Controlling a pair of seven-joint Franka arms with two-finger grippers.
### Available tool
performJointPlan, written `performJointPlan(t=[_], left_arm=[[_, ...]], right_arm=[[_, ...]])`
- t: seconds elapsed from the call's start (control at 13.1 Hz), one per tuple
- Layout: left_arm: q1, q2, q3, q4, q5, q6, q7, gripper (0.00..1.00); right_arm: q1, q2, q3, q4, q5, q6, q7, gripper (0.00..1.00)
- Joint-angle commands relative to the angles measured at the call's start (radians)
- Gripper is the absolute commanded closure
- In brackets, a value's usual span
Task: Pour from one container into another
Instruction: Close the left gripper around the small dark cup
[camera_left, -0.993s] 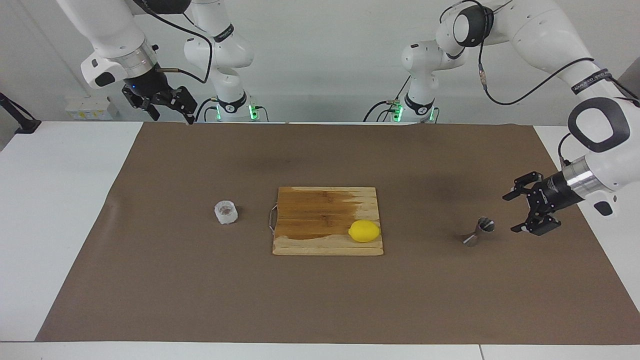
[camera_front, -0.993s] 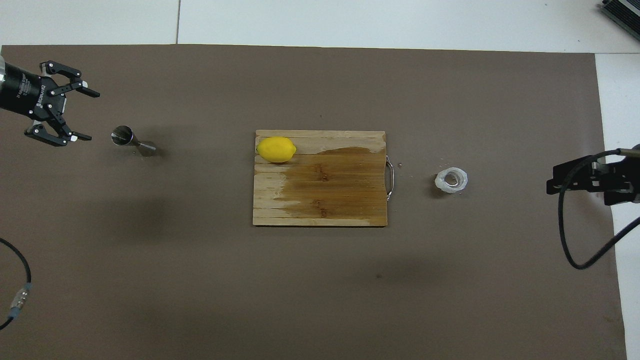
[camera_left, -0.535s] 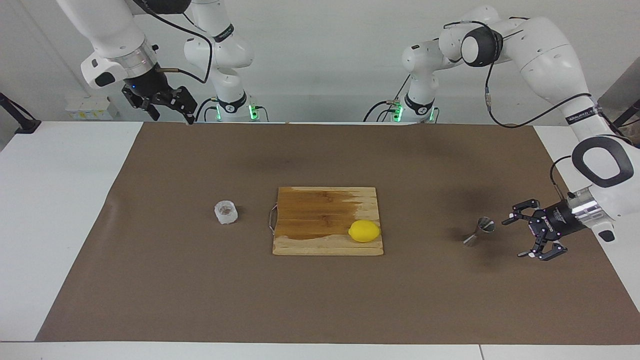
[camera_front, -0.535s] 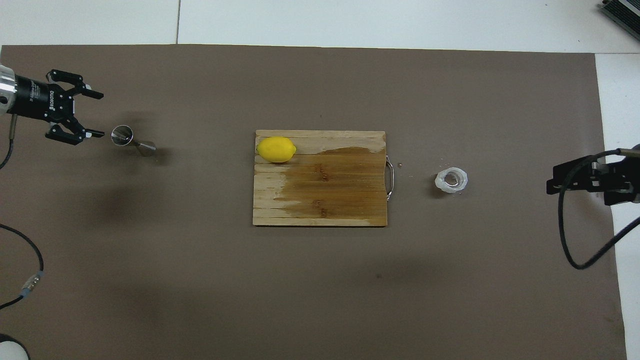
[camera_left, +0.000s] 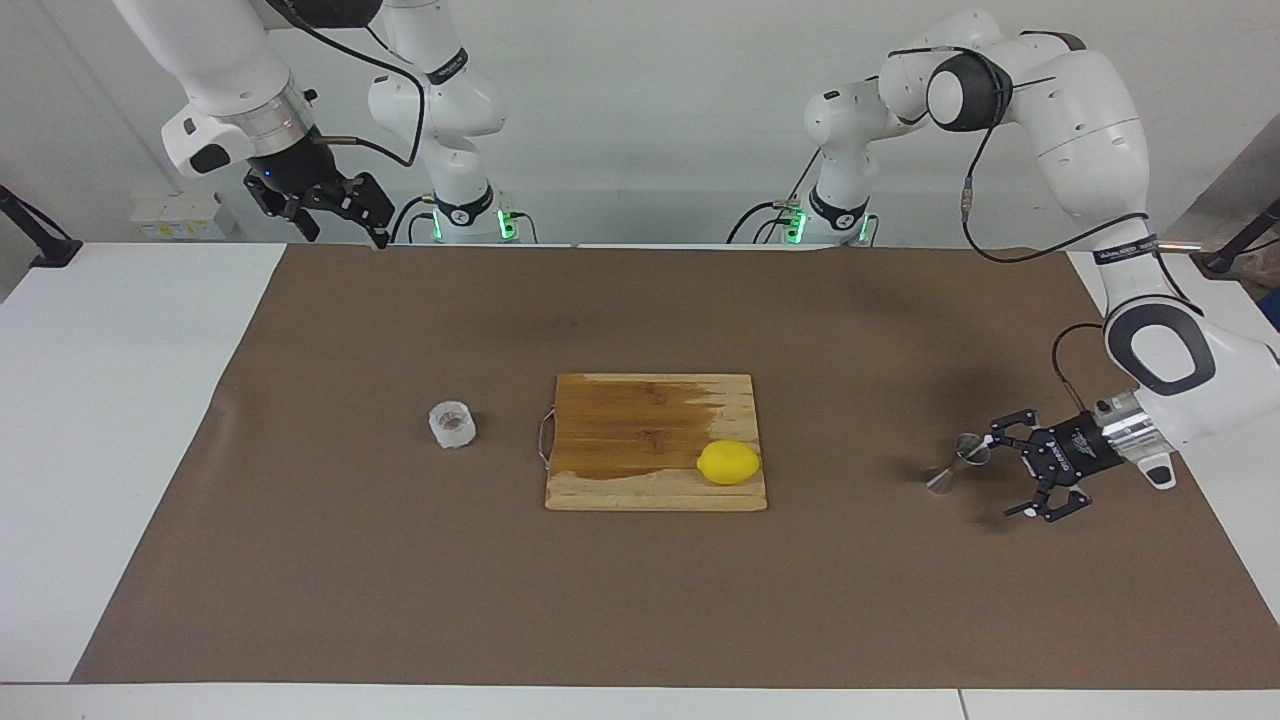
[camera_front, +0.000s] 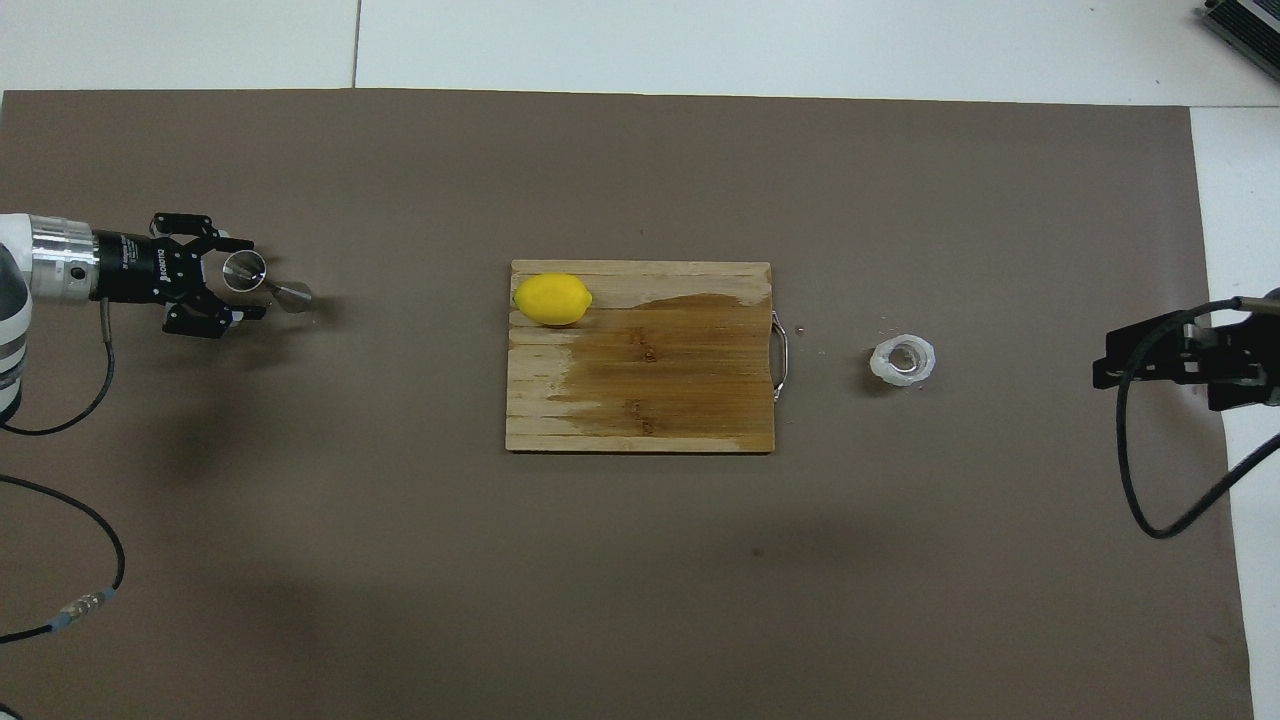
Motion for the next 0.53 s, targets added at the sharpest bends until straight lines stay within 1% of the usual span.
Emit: performJointPlan(t=[0.0,0.15,0.31,0.38,0.46], left_arm=[[0.01,-0.092,0.0,-0.156,-0.113,0.032,0.127,0.0],[0.013,-0.112,0.0,-0.199,-0.173,0.038,0.181,0.0],[0.013,-0.116,0.0,-0.2,-0.187,0.038,0.189,0.0],[0.013,-0.123,0.0,-0.2,-0.209,0.037,0.193,0.34],[0.012,-0.126,0.0,-0.203,-0.214,0.04,0.204,0.53]], right_arm=[[-0.013,-0.014,0.002,-0.014,0.024,0.012,-0.028,0.0],[-0.013,-0.014,0.002,-0.013,0.024,0.012,-0.028,0.0],[-0.013,-0.014,0.002,-0.013,0.024,0.012,-0.028,0.0],[-0.013,-0.014,0.002,-0.013,0.024,0.012,-0.028,0.0],[-0.013,-0.014,0.002,-0.013,0.024,0.012,-0.028,0.0]])
